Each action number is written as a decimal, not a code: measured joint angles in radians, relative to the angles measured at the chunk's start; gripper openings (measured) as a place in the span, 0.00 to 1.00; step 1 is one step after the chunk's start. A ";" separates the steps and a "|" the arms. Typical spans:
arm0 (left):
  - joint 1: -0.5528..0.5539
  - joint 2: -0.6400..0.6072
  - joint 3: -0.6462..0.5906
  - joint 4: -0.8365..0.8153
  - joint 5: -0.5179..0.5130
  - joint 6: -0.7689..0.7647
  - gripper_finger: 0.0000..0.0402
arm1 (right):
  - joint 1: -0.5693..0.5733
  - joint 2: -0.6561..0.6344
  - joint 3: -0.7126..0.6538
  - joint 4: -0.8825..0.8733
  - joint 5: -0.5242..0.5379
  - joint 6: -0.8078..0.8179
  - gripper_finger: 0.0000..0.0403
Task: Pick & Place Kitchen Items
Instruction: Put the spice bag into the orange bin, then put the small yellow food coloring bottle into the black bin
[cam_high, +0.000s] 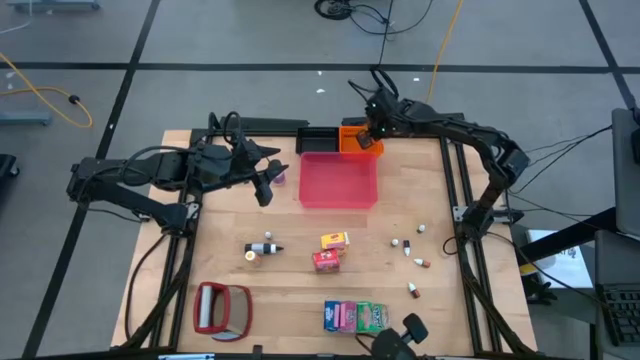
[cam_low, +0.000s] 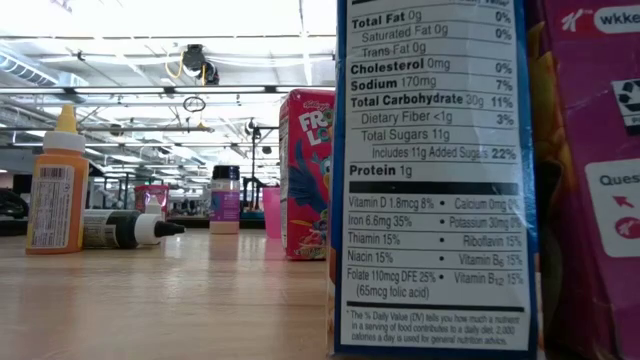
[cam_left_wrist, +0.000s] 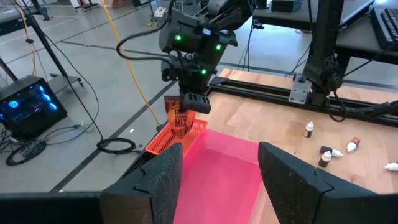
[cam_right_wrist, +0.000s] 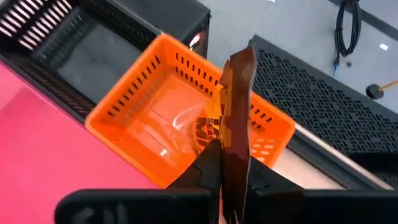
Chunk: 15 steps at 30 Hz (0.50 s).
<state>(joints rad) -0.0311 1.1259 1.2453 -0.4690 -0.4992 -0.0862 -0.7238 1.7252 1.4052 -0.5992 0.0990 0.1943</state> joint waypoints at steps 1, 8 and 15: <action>0.000 0.000 0.000 0.000 0.000 0.001 0.53 | 0.000 0.006 0.000 -0.008 0.000 0.000 0.04; 0.000 0.000 0.000 -0.001 0.000 0.001 0.53 | 0.000 0.026 0.000 -0.012 0.001 -0.012 0.13; 0.000 0.000 0.000 -0.001 0.000 0.001 0.53 | -0.002 -0.006 0.000 -0.003 0.003 -0.027 0.29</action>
<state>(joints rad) -0.0311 1.1259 1.2453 -0.4698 -0.4992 -0.0856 -0.7258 1.7189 1.4048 -0.6025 0.1017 0.1671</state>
